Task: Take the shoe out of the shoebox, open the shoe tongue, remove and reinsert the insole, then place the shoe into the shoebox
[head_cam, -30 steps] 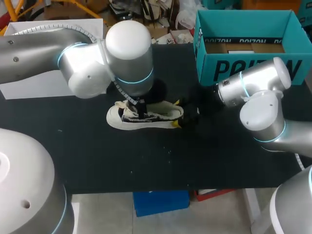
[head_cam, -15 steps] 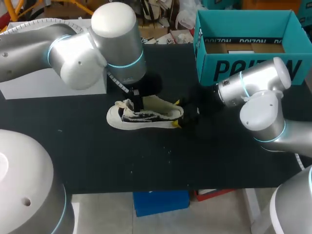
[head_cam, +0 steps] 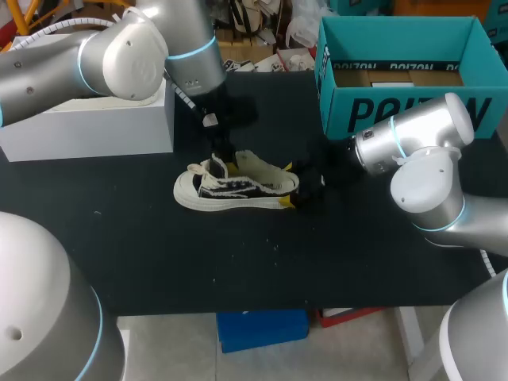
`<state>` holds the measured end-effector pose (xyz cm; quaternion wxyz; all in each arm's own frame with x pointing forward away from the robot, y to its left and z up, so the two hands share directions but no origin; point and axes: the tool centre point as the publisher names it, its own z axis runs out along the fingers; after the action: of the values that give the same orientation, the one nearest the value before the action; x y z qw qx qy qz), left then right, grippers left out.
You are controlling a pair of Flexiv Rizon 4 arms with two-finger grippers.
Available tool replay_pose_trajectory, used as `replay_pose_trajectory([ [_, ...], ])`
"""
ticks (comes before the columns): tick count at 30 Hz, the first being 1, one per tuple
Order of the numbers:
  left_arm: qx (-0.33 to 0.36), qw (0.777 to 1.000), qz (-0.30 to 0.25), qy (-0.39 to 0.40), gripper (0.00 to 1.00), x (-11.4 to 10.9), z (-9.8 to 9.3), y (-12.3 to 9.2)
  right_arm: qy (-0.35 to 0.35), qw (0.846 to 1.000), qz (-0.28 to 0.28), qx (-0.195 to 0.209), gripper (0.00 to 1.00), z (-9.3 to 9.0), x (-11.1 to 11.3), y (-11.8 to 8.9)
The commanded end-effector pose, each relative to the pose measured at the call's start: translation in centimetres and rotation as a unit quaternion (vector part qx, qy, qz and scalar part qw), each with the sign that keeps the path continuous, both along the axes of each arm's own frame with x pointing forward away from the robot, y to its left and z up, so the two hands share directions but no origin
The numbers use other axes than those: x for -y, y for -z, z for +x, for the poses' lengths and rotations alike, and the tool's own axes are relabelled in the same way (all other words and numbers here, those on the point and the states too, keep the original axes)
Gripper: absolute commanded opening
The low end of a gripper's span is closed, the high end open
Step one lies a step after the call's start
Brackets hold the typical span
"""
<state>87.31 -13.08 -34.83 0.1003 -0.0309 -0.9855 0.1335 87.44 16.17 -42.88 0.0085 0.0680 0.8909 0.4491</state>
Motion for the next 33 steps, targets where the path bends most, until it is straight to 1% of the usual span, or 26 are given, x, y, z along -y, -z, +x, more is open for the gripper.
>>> replay_pose_trajectory([
  [1,-0.044,0.999,0.009,0.016,0.00,0.6,0.6,0.1,0.001,1.000,-0.002,-0.001,0.00,0.1,0.0,-0.1],
  [4,-0.053,0.998,0.019,0.040,0.00,1.1,0.2,-0.1,0.001,1.000,-0.002,-0.001,0.00,0.1,0.0,-0.1],
  [16,-0.053,0.998,0.019,0.040,0.00,1.1,0.2,-0.1,0.001,1.000,-0.002,-0.001,0.00,0.1,0.0,-0.1],
  [19,-0.071,0.997,0.016,0.034,0.00,1.2,0.4,-0.2,0.001,1.000,-0.002,-0.001,0.00,0.1,0.0,-0.1],
  [23,-0.073,0.997,0.020,0.033,0.00,1.7,0.5,-0.5,0.001,1.000,-0.002,-0.001,0.00,0.1,0.0,-0.1],
  [28,-0.083,0.996,0.022,0.035,0.00,2.3,0.5,-0.4,0.001,1.000,-0.002,-0.001,0.00,0.1,0.0,-0.1],
  [33,-0.084,0.995,0.033,0.038,0.00,3.1,-0.1,0.1,0.001,1.000,-0.002,-0.001,0.00,0.1,0.0,-0.1],
])
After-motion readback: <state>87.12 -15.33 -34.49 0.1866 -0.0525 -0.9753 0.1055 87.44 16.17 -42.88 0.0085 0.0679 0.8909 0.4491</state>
